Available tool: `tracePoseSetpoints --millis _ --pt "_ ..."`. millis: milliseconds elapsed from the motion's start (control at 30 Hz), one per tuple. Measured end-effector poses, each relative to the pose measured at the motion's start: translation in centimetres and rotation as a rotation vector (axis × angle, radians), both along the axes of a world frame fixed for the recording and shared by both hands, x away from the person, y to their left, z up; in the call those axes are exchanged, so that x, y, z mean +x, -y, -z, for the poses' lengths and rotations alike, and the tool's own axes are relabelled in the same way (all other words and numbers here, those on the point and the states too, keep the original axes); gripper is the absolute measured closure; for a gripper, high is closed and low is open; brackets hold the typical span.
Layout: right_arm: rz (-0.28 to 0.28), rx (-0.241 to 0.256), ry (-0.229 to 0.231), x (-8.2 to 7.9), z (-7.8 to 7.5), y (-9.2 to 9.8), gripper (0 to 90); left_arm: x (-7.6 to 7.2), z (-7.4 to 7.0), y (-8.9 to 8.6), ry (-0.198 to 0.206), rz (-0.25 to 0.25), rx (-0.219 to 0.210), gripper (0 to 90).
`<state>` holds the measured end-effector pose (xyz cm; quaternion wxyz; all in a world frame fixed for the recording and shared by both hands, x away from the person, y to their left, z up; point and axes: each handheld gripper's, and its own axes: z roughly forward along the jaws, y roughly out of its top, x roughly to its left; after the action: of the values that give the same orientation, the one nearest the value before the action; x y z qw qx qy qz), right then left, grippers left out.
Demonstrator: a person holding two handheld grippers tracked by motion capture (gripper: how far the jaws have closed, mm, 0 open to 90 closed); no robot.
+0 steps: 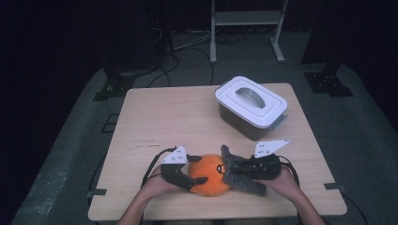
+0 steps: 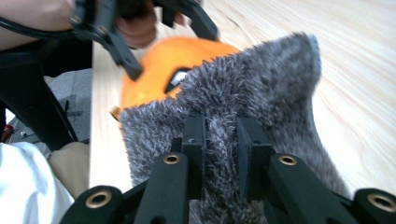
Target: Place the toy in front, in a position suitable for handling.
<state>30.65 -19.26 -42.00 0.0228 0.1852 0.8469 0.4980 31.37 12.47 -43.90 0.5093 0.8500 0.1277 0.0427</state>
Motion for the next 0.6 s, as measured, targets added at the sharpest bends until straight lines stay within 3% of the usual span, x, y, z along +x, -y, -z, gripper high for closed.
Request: tracePoseSetpoints --millis 67,100,167,400,500,567,600 --pt "-0.026 0.022 0.026 -0.5 -0.5 -0.7 74.3 0.0 0.0 0.1 0.006 0.001 -0.001 19.7" --pt "-0.04 0.009 0.053 -0.9 -0.7 -1.4 74.2 0.0 0.0 0.2 0.007 -0.002 0.002 19.3" --pt "-0.04 -0.008 0.063 -0.9 -0.6 -1.5 74.2 -0.1 0.0 0.3 0.01 -0.004 0.004 18.8" --pt "0.014 -0.01 0.026 0.2 0.3 0.3 74.3 -0.3 -1.4 0.0 0.043 0.008 0.034 17.5" --pt "0.032 -0.019 0.017 0.5 0.6 0.7 74.3 -0.4 -1.3 -0.1 0.051 0.02 0.054 23.2" --pt "0.043 -0.027 0.022 0.5 0.6 0.7 74.8 -0.3 -1.3 -0.1 0.049 0.006 0.056 31.5" --pt "0.043 -0.027 0.022 0.5 0.6 0.7 74.8 -0.2 -1.2 -0.1 0.051 -0.004 0.058 31.5"
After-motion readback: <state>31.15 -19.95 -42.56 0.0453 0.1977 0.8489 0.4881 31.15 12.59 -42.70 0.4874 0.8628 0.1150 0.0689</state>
